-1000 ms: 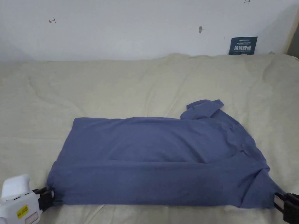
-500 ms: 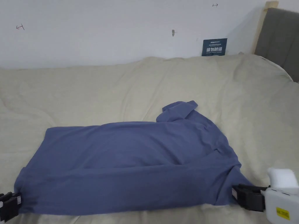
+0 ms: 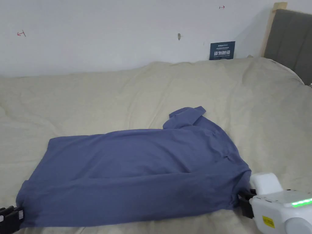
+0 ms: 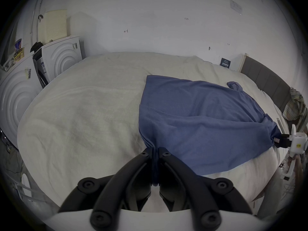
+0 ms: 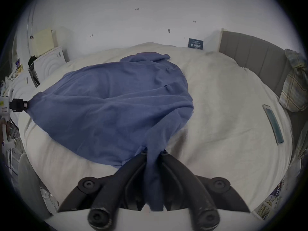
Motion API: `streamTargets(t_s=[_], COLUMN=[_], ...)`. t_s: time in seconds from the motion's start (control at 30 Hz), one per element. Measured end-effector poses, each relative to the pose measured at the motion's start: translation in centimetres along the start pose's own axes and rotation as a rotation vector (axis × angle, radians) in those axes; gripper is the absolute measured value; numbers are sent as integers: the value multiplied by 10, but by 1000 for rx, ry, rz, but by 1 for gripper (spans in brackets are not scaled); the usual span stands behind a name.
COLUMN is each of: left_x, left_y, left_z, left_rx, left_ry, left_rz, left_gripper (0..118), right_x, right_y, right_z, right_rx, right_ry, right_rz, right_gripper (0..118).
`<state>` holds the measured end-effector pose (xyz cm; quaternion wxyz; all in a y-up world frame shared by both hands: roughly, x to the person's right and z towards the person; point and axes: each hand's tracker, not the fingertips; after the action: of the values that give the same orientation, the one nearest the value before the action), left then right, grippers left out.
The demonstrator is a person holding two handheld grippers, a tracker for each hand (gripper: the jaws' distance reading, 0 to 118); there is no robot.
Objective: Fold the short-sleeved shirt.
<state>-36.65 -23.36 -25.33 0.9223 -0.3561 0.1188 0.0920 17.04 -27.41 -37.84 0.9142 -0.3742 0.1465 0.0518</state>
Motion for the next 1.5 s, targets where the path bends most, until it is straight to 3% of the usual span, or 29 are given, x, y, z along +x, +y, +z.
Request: streamTargets(t_s=[0.07, 0.17, 0.3, 0.47, 0.5, 0.53, 0.57, 0.6, 0.63, 0.67, 0.77, 0.83, 0.87, 0.9, 0.93, 0.97, 1.0, 1.03, 1.17, 1.27, 1.3, 1.33, 1.4, 1.43, 1.47, 1.5], left_x=[-2, -4, -12, -15, -14, -11, -10, -11, -12, -12, -9, -1, 4, 6, 9, 14, 15, 18, 24, 26, 26, 25, 29, 29, 28, 28], left_y=[-4, -18, -48, -81, -85, -86, -84, -81, -74, -68, -37, -15, -4, 6, 12, 18, 24, 33, 53, 63, 67, 69, 73, 73, 73, 72], left_z=[7, 24, 44, 35, 32, 32, 34, 35, 37, 41, 55, 66, 68, 66, 61, 56, 52, 46, 28, 12, 6, 0, -12, -18, -25, -31], left_rx=[1, 3, -31, -100, -108, -84, -42, -39, -39, -11, 73, 151, 192, 184, 180, 193, 189, 179, 168, 166, 161, 152, 129, 116, 94, 74], left_ry=[9, 26, 32, 30, 32, 84, 104, 105, 98, 81, 41, 19, -8, -15, -23, -36, -26, -21, -41, -47, -46, -43, -27, -18, -3, -2], left_rz=[-26, -45, -35, -21, -24, -59, -62, -44, -34, -12, 28, 11, -10, 0, 15, 0, 5, 8, -41, -34, -31, -29, -32, -41, -48, -44], left_gripper=[6, 6, 6, 6, 6, 11, 27, 69, 102, 118, 117, 93, 72, 42, 21, 6, 2, 0, 0, 0, 0, 0, 0, 0, 0, 0], right_x=[9, 15, 23, 22, 22, 22, 23, 28, 34, 39, 50, 50, 43, 44, 43, 44, 44, 27, 21, 33, 38, 40, 36, 36, 37, 38], right_y=[5, 5, -9, -45, -47, -47, -44, -43, -37, -31, -3, 16, 25, 34, 45, 56, 66, 71, 106, 139, 151, 164, 183, 190, 194, 198], right_z=[16, 45, 81, 69, 65, 64, 64, 65, 70, 76, 90, 94, 98, 97, 95, 90, 85, 85, 51, 6, -12, -30, -66, -87, -103, -119], right_rx=[16, 33, 16, -75, -83, -89, -91, -78, -18, 19, 85, 139, 159, 181, 197, 202, 205, 201, 144, 83, 50, 17, -81, -120, -117, -133], right_ry=[46, -8, 46, 61, 56, 37, 6, 1, 15, 35, 32, 27, 15, 9, 16, 15, 13, 17, 9, 33, 46, 43, -56, -73, -50, -17], right_rz=[-55, -3, -58, -50, -56, -73, -95, -112, -157, -177, -163, -119, -106, -97, -97, -110, -115, -115, -50, -80, -92, -81, -24, 14, 22, 30], right_gripper=[3, 3, 3, 3, 11, 30, 60, 93, 98, 98, 98, 91, 77, 42, 12, 1, 0, 0, 0, 0, 14, 14, 34, 72, 93, 92])
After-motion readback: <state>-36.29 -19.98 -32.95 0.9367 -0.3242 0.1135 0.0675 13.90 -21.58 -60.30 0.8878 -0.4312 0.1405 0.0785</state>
